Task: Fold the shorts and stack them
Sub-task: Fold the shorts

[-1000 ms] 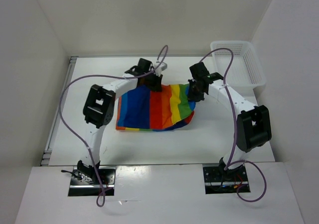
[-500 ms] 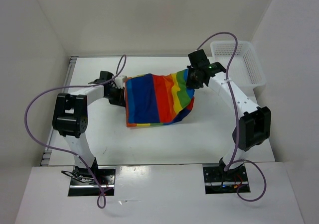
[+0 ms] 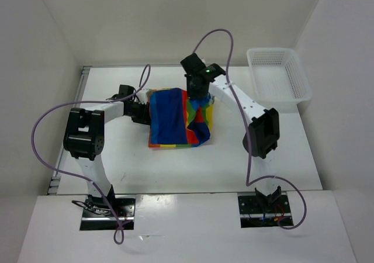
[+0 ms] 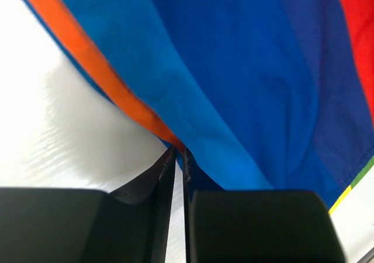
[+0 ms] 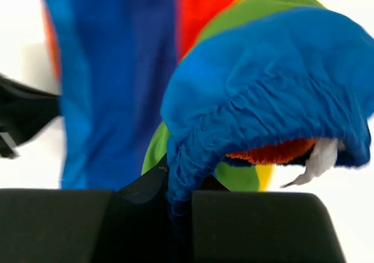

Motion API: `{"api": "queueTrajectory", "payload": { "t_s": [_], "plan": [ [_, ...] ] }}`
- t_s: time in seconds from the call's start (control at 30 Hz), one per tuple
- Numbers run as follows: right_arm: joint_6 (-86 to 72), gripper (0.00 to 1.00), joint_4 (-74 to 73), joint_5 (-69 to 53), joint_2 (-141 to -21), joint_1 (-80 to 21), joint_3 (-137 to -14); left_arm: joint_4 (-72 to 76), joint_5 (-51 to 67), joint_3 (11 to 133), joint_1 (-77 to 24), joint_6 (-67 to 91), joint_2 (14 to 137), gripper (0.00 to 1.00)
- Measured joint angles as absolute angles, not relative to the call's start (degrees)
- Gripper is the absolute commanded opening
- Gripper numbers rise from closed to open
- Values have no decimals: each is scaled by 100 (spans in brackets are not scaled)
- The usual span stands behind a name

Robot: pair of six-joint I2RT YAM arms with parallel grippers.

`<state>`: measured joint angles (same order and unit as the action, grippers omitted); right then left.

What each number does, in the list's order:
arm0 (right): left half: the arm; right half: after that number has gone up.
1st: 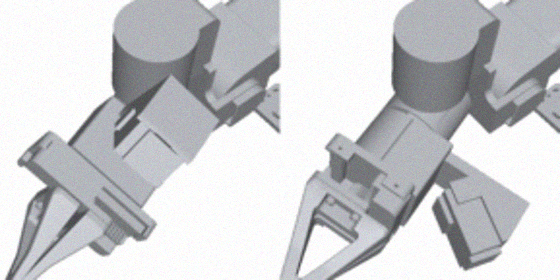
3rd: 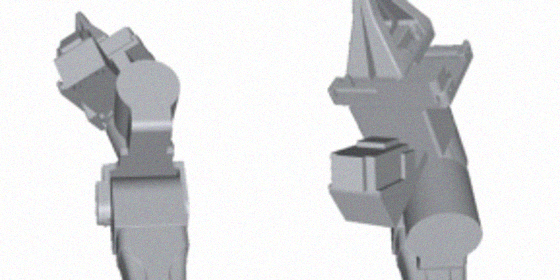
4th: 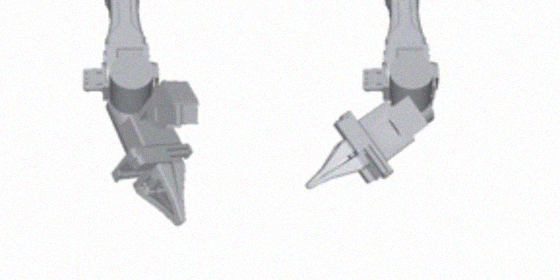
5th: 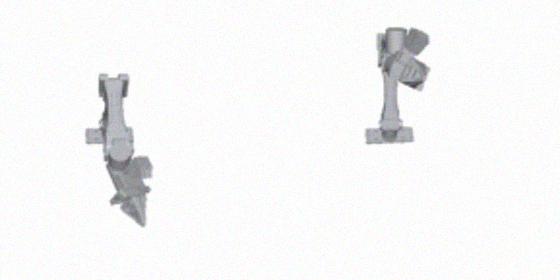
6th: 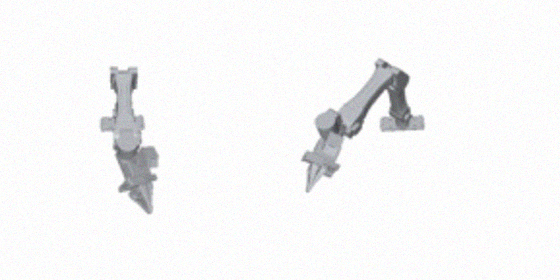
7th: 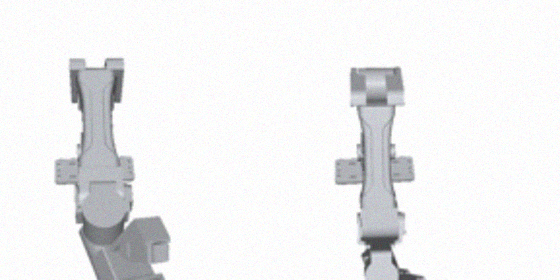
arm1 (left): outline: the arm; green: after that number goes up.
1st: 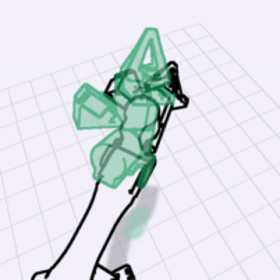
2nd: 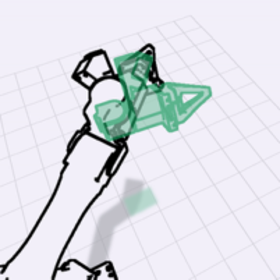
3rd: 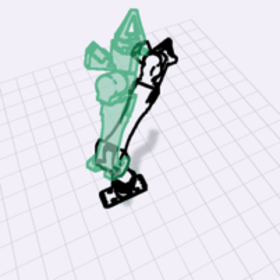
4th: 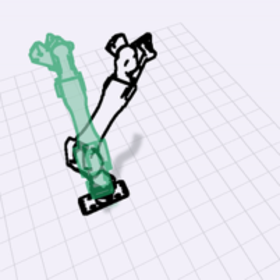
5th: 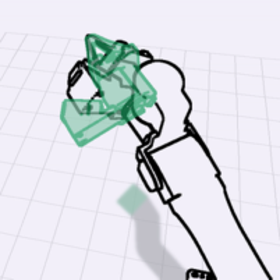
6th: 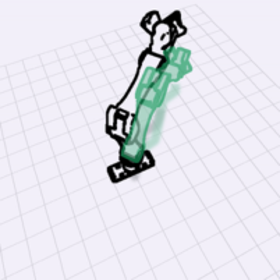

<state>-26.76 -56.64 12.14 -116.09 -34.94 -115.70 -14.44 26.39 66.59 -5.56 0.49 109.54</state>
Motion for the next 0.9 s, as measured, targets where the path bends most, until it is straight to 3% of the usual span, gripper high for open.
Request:
{"api": "queueTrajectory", "payload": {
  "t_s": [0.3, 0.4, 0.53, 0.57, 0.6, 0.63, 0.67, 0.73, 0.9],
  "plan": [
    [-2735, 0, -6278, 1284, -13281, -4348, -13784, -1417, 2794, 6729, -519, 49, 11030, 16],
    [-2705, 0, -6368, 1267, -13458, -4462, -13915, -1446, 2856, 6753, -475, 51, 11052, 16],
    [-2687, 9, -6469, 1247, -13585, -4525, -13961, -1472, 2895, 6753, -408, 51, 11056, 16],
    [-2687, 17, -6490, 1234, -13633, -4541, -14014, -1479, 2904, 6753, -381, 51, 11056, 16],
    [-2692, 30, -6504, 1208, -13684, -4547, -14073, -1485, 2910, 6753, -362, 51, 11056, 16],
    [-2714, 73, -6521, 1168, -13738, -4547, -14151, -1490, 2923, 6753, -344, 51, 11056, 16],
    [-2724, 82, -6528, 1090, -13799, -4554, -14247, -1498, 2932, 6753, -318, 51, 11056, 16],
    [-2674, 95, -6528, 930, -13913, -4591, -14459, -1520, 2947, 6761, -270, 49, 11061, 16],
    [-2633, 98, -6521, 690, -14009, -4790, -14921, -1640, 2985, 6838, -113, 49, 11096, 16]
  ]
}}
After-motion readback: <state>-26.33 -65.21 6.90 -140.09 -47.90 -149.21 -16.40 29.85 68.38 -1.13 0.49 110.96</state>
